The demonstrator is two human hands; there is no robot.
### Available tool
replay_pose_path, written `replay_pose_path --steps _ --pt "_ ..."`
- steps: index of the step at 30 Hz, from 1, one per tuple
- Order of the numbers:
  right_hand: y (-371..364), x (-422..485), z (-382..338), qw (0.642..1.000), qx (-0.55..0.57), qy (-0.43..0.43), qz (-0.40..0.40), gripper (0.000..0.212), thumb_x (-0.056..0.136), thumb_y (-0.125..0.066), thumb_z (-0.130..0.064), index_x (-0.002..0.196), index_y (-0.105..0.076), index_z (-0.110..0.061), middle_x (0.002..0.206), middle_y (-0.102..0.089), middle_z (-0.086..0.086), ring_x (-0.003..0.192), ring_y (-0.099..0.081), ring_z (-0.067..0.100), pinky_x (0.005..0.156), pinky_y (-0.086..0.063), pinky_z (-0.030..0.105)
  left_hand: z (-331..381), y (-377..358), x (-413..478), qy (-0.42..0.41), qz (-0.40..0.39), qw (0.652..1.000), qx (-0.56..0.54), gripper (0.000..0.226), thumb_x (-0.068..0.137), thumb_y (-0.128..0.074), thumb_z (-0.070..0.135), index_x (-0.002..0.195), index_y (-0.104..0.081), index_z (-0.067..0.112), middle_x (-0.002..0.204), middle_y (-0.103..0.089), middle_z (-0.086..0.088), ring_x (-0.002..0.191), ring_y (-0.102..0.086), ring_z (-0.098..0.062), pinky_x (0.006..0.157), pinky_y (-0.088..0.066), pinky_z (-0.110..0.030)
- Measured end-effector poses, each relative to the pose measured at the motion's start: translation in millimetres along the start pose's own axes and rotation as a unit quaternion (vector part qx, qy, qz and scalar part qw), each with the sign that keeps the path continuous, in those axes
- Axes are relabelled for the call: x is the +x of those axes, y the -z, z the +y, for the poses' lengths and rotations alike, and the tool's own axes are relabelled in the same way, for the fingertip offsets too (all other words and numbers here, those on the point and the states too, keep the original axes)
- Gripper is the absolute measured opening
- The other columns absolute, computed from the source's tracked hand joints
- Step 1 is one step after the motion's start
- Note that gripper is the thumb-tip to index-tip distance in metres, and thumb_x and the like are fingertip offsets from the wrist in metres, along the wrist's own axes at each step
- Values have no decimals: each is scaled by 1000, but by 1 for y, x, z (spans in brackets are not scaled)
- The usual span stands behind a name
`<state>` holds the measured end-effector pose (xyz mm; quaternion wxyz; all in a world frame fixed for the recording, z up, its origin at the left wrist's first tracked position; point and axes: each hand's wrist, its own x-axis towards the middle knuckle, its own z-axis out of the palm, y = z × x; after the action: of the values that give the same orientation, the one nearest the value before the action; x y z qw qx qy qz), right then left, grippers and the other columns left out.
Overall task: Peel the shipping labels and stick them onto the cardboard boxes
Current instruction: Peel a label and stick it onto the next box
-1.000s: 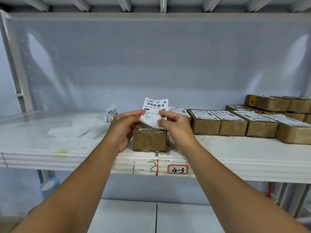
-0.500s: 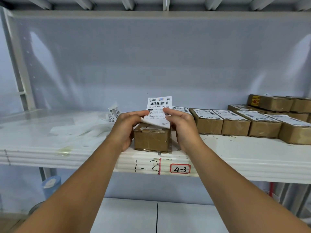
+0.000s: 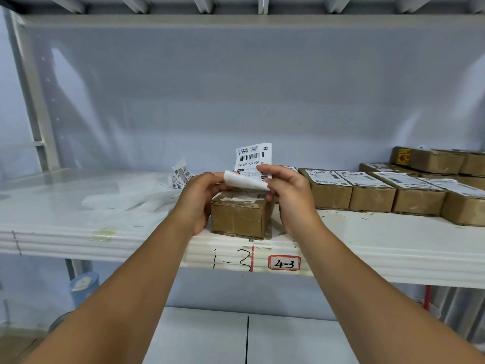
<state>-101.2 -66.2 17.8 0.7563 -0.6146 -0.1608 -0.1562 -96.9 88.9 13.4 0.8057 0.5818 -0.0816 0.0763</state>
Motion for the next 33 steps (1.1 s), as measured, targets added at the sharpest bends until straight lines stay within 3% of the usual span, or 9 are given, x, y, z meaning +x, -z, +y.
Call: replay_pose_path --steps 4,9,14,17,22,24,26,29,33 --pt "0 -3 0 998 -60 17 -2 37 86 -51 11 84 -69 -21 85 -63 -5 54 -45 5 50 -39 12 -2 2 3 4 -6 1000 24 40 94 -45 36 110 -66 5 102 -69 -13 95 -64 -24 80 -49 -33" --pt "-2 -3 0 997 -70 18 -12 33 87 -52 9 86 -69 -20 91 -64 -7 61 -54 -6 53 -40 6 -5 1 3 -57 -14 985 162 28 89 -54 45 98 -73 26 107 -70 6 105 -63 -18 97 -46 -42" --pt "0 -1 2 999 -49 15 -6 35 88 -53 8 84 -70 -22 96 -67 -4 78 -61 3 62 -47 12 -8 -4 0 -173 -40 939 295 33 85 -63 32 116 -63 24 122 -56 12 110 -54 -3 98 -41 -18" --pt "1 0 2 1000 -30 0 6 32 89 -54 6 83 -70 -21 88 -66 -1 60 -56 -2 58 -46 11 -10 -2 1 -188 -48 923 332 47 81 -68 29 127 -56 23 125 -49 16 104 -53 1 82 -39 -2" --pt "-1 3 0 996 58 -37 48 25 89 -52 9 100 -70 -4 80 -67 0 55 -58 2 52 -46 12 -10 -1 -2 -182 -76 934 299 61 78 -72 26 133 -47 33 131 -43 19 110 -51 1 78 -45 -6" --pt "1 3 -2 989 117 -40 78 22 88 -54 9 94 -70 -4 75 -67 0 50 -58 2 51 -46 14 -9 -2 -5 -177 -87 941 274 72 75 -73 28 135 -37 44 139 -37 20 115 -50 1 79 -48 -11" --pt "5 6 -3 969 206 -50 126 17 87 -58 6 89 -70 -5 79 -67 4 51 -58 5 55 -46 17 -7 -3 -8 -176 -87 943 268 91 68 -74 38 140 -19 50 143 -31 21 116 -49 -2 82 -47 -15" --pt "10 9 -5 922 340 -81 166 12 85 -62 4 80 -68 -4 82 -63 9 45 -52 6 50 -46 17 -8 -2 -7 -164 -103 935 297 110 59 -72 46 145 -3 45 139 -40 11 118 -49 -3 92 -44 -21" --pt "6 7 -2 966 217 -67 121 24 88 -54 10 85 -70 -8 89 -66 6 45 -51 2 48 -44 13 -11 -1 -5 -159 -123 933 299 116 52 -79 42 143 -7 47 140 -40 9 119 -48 1 95 -45 -25"
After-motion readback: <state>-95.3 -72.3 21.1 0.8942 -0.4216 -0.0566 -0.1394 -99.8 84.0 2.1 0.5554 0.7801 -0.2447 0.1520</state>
